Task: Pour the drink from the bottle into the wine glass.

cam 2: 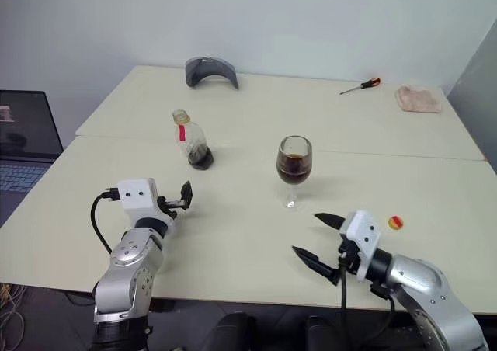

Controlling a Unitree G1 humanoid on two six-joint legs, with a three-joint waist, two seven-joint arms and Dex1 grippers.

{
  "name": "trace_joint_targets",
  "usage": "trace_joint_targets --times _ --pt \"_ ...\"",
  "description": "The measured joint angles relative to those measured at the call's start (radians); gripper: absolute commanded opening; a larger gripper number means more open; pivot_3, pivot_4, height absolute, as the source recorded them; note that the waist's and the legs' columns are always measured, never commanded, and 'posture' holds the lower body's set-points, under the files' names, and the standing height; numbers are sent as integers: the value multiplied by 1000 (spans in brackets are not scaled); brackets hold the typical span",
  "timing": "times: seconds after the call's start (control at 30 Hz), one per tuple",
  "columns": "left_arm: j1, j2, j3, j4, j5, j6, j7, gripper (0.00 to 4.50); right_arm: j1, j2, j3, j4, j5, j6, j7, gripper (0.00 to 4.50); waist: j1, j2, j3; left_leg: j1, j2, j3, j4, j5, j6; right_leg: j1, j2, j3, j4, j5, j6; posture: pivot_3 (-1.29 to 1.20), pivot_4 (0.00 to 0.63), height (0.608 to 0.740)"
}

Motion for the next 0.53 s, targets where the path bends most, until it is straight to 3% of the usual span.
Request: trace_joint_targets --times 0.27,0.53 --pt "58 18 -61 -32 -1 -56 -104 4468 -150 144 -142 304 -72 -167 -146 4500 -12 1 -1 1 1 2 -1 0 0 -1 1 2 2 0 0 0 150 740" --pt "74 5 -95 -30 17 -196 -136 4468 -248 263 -161 372 -74 -186 -258 4500 -12 1 -1 0 1 2 -2 0 0 -2 0 2 1 0 -1 0 150 740"
